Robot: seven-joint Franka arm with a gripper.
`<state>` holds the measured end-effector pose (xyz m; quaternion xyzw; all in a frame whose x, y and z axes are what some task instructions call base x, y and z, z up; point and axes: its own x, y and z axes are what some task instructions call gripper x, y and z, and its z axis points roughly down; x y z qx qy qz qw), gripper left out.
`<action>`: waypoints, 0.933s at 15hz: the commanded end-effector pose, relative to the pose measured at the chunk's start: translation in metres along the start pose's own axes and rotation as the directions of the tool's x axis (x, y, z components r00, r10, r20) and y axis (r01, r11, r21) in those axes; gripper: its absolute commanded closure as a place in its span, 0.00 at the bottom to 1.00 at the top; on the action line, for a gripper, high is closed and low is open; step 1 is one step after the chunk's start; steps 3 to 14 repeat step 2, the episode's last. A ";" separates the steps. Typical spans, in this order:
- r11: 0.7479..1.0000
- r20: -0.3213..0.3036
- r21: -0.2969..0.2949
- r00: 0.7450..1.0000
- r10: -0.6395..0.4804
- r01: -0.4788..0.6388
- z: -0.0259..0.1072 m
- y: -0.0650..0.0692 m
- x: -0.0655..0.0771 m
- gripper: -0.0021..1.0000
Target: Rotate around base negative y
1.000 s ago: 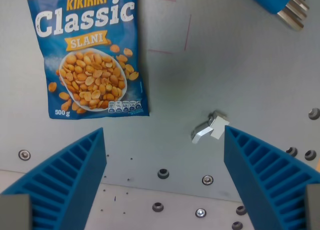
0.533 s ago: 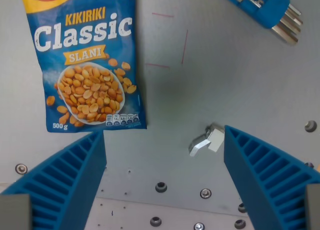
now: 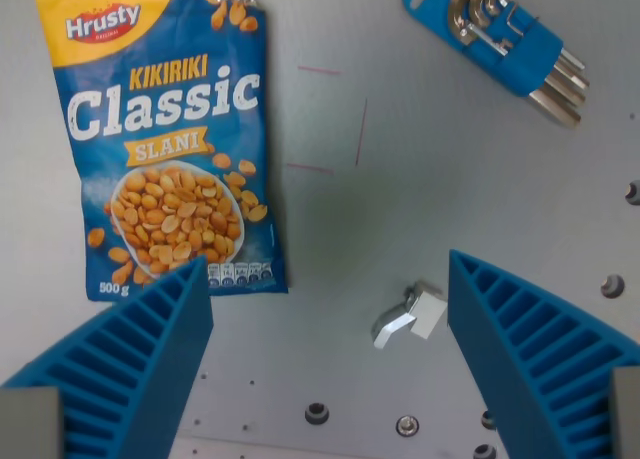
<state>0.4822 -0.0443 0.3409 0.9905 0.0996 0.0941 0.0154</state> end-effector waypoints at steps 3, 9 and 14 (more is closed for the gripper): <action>0.999 -0.314 -0.053 0.950 -0.003 -0.014 -0.003 -0.003 -0.015 0.00; 0.999 -0.314 -0.053 0.950 -0.003 -0.014 -0.003 -0.003 -0.015 0.00; 0.999 -0.314 -0.053 0.950 -0.003 -0.014 -0.003 -0.003 -0.015 0.00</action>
